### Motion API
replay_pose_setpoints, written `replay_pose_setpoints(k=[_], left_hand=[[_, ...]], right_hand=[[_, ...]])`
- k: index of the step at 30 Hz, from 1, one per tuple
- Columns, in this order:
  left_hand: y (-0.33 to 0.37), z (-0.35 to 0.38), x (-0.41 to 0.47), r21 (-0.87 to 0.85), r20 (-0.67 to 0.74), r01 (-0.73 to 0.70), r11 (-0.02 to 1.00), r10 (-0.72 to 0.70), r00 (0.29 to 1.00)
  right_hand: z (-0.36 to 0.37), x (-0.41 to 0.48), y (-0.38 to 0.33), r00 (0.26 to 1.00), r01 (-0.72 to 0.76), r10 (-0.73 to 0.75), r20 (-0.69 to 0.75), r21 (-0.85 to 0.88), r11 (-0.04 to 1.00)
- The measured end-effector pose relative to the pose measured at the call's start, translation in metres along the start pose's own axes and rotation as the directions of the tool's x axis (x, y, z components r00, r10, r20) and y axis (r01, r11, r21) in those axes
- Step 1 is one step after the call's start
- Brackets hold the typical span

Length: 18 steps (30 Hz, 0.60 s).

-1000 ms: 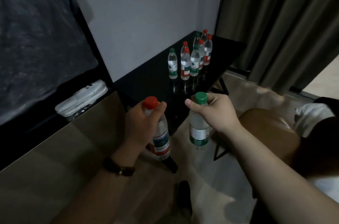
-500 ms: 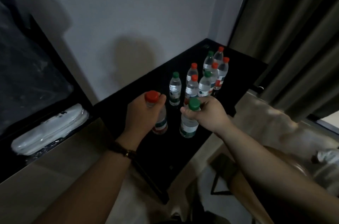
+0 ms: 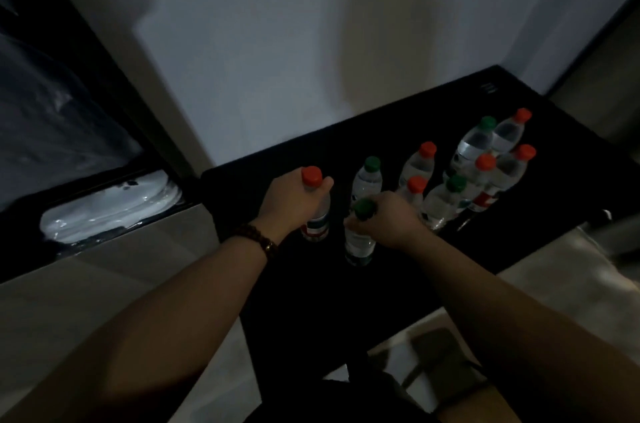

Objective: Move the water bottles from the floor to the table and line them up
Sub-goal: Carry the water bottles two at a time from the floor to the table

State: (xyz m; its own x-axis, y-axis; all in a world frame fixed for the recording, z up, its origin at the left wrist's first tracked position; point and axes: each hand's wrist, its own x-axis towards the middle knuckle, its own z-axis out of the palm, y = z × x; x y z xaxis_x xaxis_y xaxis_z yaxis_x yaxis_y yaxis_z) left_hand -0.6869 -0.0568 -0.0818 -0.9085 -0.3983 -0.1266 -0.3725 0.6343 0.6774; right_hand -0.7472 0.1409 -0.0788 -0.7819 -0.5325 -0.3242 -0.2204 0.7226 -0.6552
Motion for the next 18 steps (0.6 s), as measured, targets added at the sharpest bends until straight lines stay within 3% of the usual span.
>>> replay_pose_setpoints(k=[8, 12, 18], left_hand=[[-0.012, 0.031, 0.041, -0.03, -0.034, 0.191, 0.981, -0.192, 0.981], [-0.016, 0.035, 0.051, -0.038, -0.05, 0.209, 0.977, -0.211, 0.976], [-0.014, 0.038, 0.055, -0.052, -0.041, 0.217, 0.975, -0.22, 0.975]], right_hand=[[-0.001, 0.04, 0.018, 0.993, 0.058, -0.057, 0.108, -0.002, 0.998], [-0.003, 0.041, 0.018, 0.989, 0.105, -0.098, 0.115, -0.052, 0.993], [-0.013, 0.05, 0.007, 0.949, 0.187, -0.128, 0.29, -0.187, 0.964]])
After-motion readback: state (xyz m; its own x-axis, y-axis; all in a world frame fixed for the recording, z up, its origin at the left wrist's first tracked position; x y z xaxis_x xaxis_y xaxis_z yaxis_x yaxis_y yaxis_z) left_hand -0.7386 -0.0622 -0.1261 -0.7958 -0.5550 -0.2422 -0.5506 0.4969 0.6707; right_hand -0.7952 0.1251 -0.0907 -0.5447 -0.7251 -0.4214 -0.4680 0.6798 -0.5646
